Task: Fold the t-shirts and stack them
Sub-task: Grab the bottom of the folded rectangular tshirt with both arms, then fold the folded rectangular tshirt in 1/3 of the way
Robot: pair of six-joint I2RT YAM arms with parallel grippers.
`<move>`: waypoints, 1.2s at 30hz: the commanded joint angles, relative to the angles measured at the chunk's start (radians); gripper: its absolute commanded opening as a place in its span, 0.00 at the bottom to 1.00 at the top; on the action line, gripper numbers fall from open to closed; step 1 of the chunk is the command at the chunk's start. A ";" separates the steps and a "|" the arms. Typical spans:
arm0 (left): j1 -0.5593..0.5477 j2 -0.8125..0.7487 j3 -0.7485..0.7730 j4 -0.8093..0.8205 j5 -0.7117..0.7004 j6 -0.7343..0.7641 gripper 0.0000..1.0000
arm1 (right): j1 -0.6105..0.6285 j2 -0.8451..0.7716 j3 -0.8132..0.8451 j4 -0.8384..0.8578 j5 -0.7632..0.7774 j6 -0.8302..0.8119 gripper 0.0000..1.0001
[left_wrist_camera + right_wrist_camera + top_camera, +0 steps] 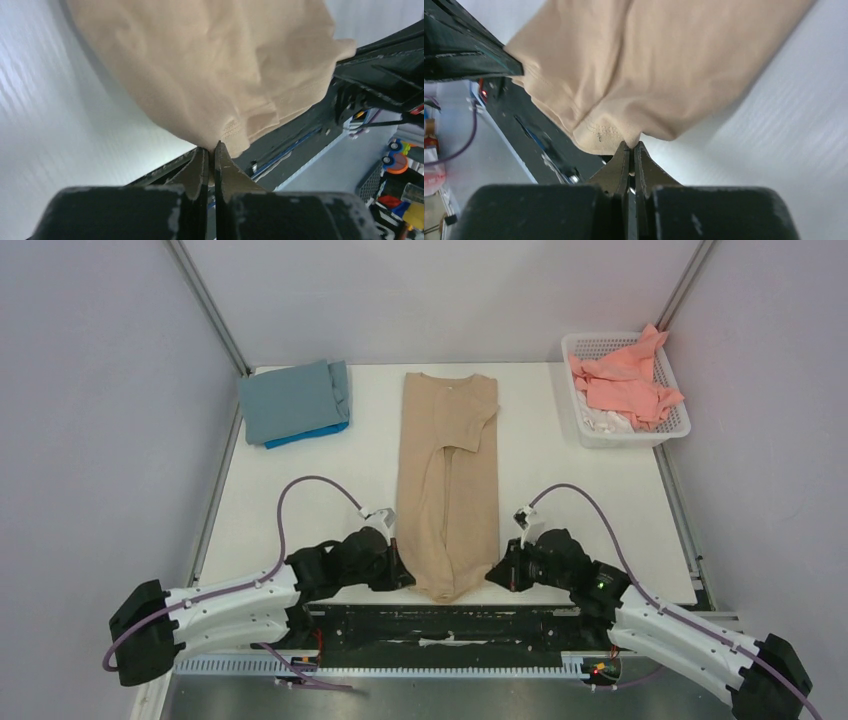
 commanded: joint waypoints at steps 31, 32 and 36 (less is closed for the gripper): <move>0.489 0.712 0.717 0.088 -0.052 0.322 0.02 | -0.258 0.546 0.387 0.505 0.314 -0.242 0.00; 0.498 0.737 0.741 0.085 -0.046 0.328 0.02 | -0.273 0.568 0.393 0.519 0.296 -0.247 0.00; 0.527 0.817 0.815 0.080 -0.041 0.355 0.02 | -0.308 0.623 0.419 0.561 0.288 -0.253 0.00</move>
